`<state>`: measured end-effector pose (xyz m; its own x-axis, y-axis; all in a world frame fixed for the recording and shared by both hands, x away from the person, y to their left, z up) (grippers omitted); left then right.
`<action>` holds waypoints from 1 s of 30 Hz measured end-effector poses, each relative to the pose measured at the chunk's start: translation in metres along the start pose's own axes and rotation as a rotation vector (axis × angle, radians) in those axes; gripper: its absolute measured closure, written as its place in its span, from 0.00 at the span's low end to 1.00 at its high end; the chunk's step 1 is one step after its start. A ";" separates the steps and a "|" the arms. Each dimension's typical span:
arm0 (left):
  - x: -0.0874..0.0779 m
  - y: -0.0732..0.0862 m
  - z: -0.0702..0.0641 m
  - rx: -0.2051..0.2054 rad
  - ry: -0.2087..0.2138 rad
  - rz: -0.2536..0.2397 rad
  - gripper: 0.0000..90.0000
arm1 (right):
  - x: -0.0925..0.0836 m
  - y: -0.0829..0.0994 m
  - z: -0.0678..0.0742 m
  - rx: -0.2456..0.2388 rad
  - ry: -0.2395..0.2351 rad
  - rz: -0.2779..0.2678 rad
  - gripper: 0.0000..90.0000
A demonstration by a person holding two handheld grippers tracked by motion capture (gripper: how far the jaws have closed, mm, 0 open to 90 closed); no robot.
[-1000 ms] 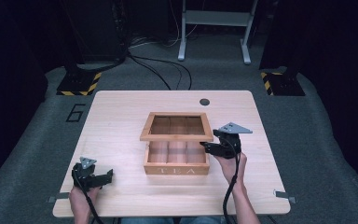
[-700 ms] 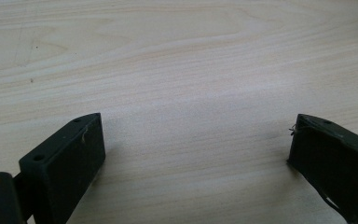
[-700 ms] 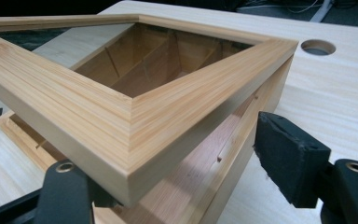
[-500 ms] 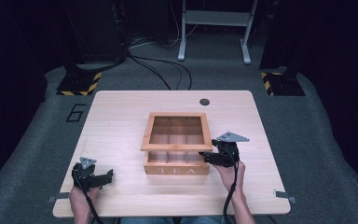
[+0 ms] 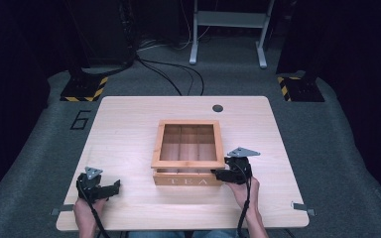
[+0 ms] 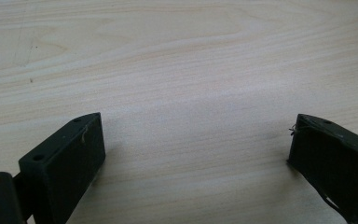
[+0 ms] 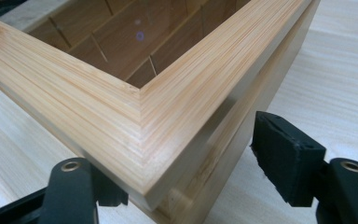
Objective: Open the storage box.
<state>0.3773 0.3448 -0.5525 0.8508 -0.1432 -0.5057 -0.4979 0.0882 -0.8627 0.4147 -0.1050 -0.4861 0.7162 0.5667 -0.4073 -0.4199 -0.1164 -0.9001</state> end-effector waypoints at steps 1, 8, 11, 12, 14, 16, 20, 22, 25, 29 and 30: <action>0.000 0.000 0.000 0.000 -0.002 -0.004 0.04 | 0.000 0.001 0.000 0.000 -0.004 0.006 0.38; 0.000 0.000 0.000 0.000 0.001 0.001 0.04 | -0.005 -0.001 0.001 -0.014 -0.017 0.015 0.44; 0.000 0.000 0.000 -0.003 0.000 0.003 0.04 | -0.010 -0.002 0.000 -0.003 -0.022 0.026 0.42; 0.000 0.000 0.000 0.000 0.000 0.000 0.04 | -0.011 -0.002 -0.001 -0.010 -0.031 0.033 0.41; 0.000 0.000 0.000 0.001 0.000 -0.001 0.04 | -0.014 -0.001 0.001 -0.005 -0.034 0.048 0.40; 0.000 0.000 0.000 0.000 0.000 0.000 0.04 | -0.017 0.000 0.002 -0.008 -0.032 0.052 0.39; 0.000 0.000 0.000 0.000 0.000 0.001 0.04 | -0.021 0.007 0.005 -0.025 -0.019 0.085 0.39; 0.000 0.000 0.000 0.001 0.000 -0.001 0.04 | -0.021 0.013 0.006 -0.027 -0.033 0.113 0.37; 0.000 0.000 0.000 0.001 0.000 -0.002 0.04 | -0.024 0.017 0.005 -0.019 -0.035 0.105 0.39; 0.000 0.000 0.000 0.001 -0.004 -0.008 0.04 | -0.029 0.019 0.001 -0.010 -0.036 0.105 0.33; 0.000 0.000 0.000 0.002 -0.004 -0.007 0.04 | -0.032 0.020 0.000 -0.010 -0.031 0.100 0.31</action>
<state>0.3775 0.3446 -0.5528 0.8547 -0.1403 -0.4998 -0.4919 0.0888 -0.8661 0.3837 -0.1252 -0.4913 0.6531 0.5771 -0.4903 -0.4830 -0.1813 -0.8567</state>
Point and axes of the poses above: each handheld gripper's, and its own axes: x roughly forward along the jaws, y roughly out of its underside, z roughly to its left, the point moved 3 cm from there along x, roughly forward along the jaws, and after that the axes turned 13 degrees about -z, right-handed, at the moved point
